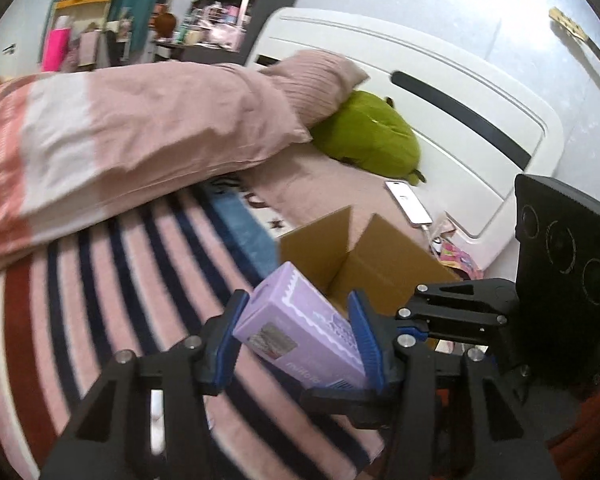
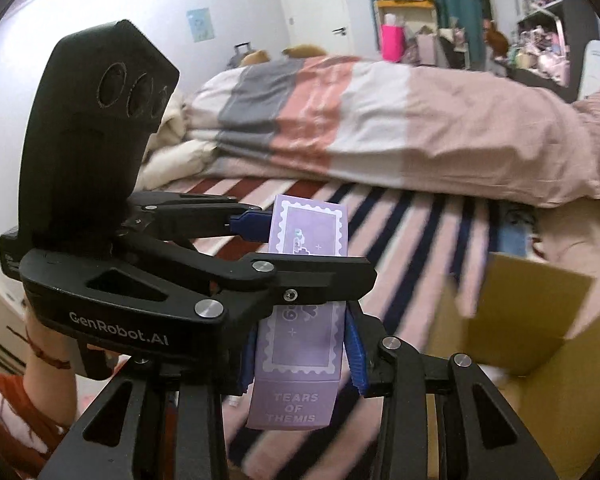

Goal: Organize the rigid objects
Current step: 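Place the lilac box into the cardboard box and open the right gripper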

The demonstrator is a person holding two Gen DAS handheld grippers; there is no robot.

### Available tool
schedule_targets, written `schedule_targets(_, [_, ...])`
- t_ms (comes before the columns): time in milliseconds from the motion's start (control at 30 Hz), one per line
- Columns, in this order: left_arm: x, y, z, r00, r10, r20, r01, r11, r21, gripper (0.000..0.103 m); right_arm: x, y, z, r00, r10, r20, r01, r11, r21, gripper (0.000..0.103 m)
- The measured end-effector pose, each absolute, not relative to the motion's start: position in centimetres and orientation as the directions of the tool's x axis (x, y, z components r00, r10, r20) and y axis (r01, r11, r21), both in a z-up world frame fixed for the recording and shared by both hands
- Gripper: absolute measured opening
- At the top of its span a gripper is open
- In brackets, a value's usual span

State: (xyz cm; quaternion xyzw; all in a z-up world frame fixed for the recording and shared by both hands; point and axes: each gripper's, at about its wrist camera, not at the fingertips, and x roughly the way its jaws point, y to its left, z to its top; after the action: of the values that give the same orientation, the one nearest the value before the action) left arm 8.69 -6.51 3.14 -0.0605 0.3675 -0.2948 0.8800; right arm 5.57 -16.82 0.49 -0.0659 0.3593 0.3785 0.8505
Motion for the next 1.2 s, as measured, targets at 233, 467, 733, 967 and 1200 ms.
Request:
schedule_targets(233, [13.6, -14.3, 1.4, 0.452, -0.574, -0.683, 0.522, 0.791, -0.319, 0.048, 8.9, -23.7, -0.4, 0.464, 0.532, -0.708, -0.609, 0.772, 0.182, 0.032])
schedule_targets(467, [15.9, -17.8, -1.1, 0.395, -0.518, -0.759, 0.513, 0.81, -0.285, 0.048, 12.4, -26.6, -3.4, 0.398, 0.472, -0.787, -0.575, 0.797, 0.187, 0.032])
schedule_targets(733, [15.6, -17.8, -0.8, 0.431, -0.474, -0.768, 0.507, 0.831, -0.229, 0.071, 12.9, -26.9, -4.6, 0.396, 0.411, -0.821, -0.559, 0.818, 0.14, 0.044])
schedule_targets(967, [13.2, -12.9, 1.7, 0.512, -0.463, -0.724, 0.461, 0.859, -0.224, 0.072, 10.9, -25.6, -2.7, 0.466, 0.429, -0.774, -0.576, 0.811, 0.103, 0.052])
schedule_targets(1200, [8.9, -3.9, 3.0, 0.638, -0.342, -0.69, 0.316, 0.933, -0.171, 0.076, 7.1, -19.6, -0.1, 0.396, 0.601, -0.694, -0.715, 0.676, 0.178, 0.052])
